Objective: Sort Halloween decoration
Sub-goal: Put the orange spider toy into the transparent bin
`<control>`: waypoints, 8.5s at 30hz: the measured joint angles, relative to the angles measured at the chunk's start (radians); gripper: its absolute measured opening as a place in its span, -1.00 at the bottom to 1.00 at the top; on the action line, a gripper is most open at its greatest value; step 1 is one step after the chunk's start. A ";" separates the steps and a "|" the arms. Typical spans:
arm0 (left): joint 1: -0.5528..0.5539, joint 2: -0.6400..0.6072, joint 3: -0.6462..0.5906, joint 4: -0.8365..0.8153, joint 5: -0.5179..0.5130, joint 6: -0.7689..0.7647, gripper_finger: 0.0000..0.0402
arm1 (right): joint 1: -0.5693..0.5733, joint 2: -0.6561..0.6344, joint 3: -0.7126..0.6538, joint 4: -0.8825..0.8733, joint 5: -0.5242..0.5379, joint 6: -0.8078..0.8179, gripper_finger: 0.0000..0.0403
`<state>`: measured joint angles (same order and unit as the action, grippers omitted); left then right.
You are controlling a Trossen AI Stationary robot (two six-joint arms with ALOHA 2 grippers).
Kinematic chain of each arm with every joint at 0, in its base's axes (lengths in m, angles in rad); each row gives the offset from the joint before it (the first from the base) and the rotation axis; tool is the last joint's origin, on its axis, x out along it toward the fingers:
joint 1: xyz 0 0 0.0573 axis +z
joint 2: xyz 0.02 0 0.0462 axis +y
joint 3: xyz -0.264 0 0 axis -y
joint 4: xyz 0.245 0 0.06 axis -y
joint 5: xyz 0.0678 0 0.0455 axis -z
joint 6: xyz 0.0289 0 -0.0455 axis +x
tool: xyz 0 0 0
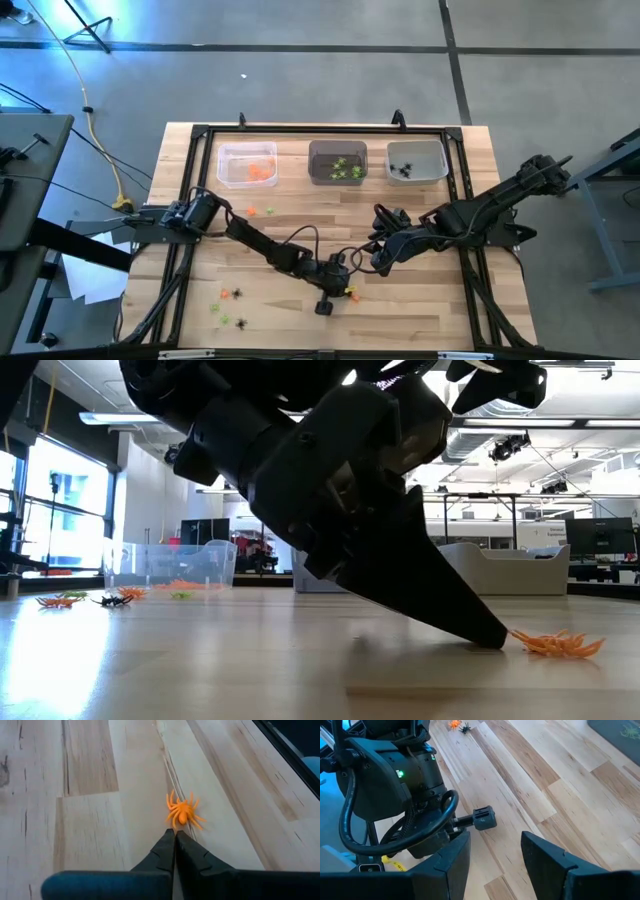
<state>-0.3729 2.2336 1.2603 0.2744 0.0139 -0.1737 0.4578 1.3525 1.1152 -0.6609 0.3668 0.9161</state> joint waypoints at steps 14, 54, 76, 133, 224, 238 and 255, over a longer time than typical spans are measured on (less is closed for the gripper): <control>-0.035 -0.036 -0.005 0.065 0.026 0.057 -0.94 | 0.000 0.000 0.000 0.000 0.000 0.000 -0.15; 0.023 0.146 0.203 -0.014 0.016 0.122 -0.86 | 0.000 0.000 0.000 0.000 0.002 0.000 -0.15; 0.036 0.146 0.199 0.029 0.026 0.053 -0.99 | 0.000 0.000 0.000 0.000 0.000 0.000 -0.15; 0.588 -1.445 -0.934 -0.327 -0.776 -0.030 -1.00 | 0.000 0.000 0.000 0.016 0.000 0.000 -0.15; 0.861 -1.211 -0.934 -0.261 -0.343 -0.088 -0.15 | 0.000 0.000 0.000 0.015 0.000 0.000 -0.15; 0.555 -1.733 -0.861 -0.753 -0.246 -0.279 -0.15 | 0.000 0.000 0.000 0.016 0.000 0.000 -0.15; -0.226 -1.251 -0.673 -0.785 -0.736 -0.748 -0.15 | 0.000 0.000 0.000 0.015 0.000 0.000 -0.15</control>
<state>-0.5984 0.9831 0.5877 -0.5111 -0.7226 -0.9215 0.4580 1.3521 1.1156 -0.6456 0.3668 0.9158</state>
